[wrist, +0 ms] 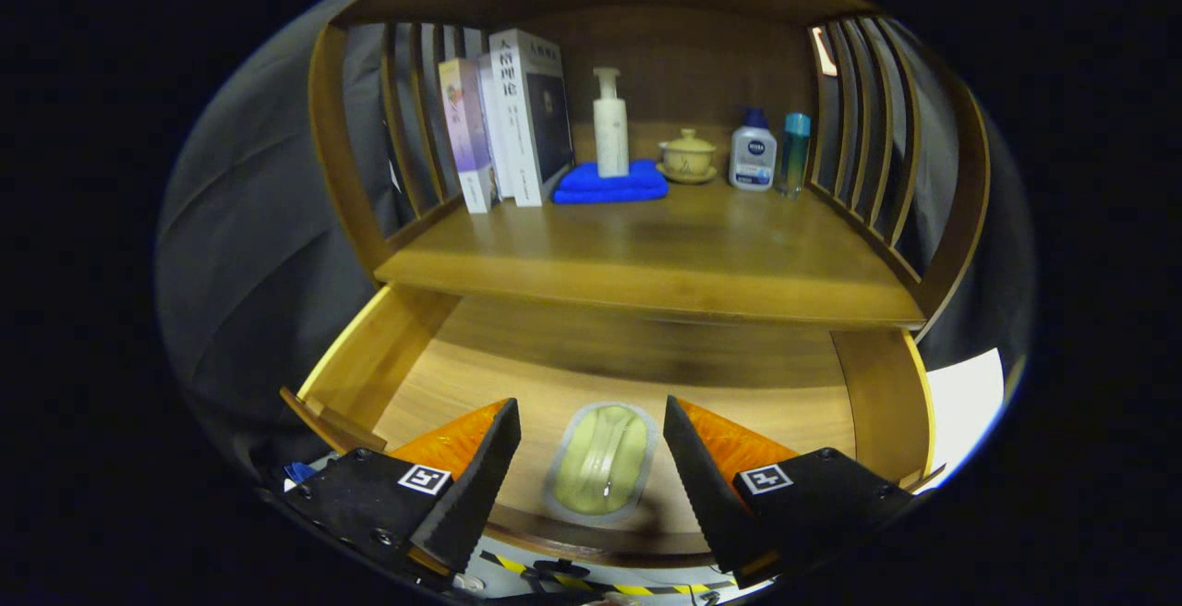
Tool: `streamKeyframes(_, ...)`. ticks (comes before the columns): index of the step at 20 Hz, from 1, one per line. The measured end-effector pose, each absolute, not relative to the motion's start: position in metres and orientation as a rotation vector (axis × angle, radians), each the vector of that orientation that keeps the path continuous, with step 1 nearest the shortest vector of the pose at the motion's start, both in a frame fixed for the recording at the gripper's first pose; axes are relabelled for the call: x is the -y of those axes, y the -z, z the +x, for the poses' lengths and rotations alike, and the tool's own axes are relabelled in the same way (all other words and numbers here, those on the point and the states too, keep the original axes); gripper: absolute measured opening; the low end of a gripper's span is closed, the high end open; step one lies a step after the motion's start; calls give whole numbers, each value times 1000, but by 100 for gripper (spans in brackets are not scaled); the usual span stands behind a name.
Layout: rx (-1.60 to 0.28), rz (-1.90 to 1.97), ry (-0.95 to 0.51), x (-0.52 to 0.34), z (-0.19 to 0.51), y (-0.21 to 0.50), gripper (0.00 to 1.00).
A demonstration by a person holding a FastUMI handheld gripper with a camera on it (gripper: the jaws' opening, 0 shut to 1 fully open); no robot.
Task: Pull open the drawer, take out the items inside it, and place them on the countertop above the cabinet.
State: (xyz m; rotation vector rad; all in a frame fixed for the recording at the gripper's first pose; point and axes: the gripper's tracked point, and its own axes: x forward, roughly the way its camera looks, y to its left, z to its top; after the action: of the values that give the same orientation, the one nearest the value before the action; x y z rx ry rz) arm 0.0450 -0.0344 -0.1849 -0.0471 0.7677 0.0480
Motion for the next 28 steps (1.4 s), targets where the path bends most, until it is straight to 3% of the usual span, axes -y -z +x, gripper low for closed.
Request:
streamKeyframes(6, -909, -11, -10, 43, 47, 221, 97)
streamKeyframes(10, -930, -14, 22, 51, 51, 233, 88)
streamKeyframes(14, -945, 9, 33, 54, 51, 242, 60)
streamKeyframes(17, -924, 34, 36, 54, 52, 242, 25)
streamKeyframes(28, -736, -11, -24, 45, 51, 183, 25)
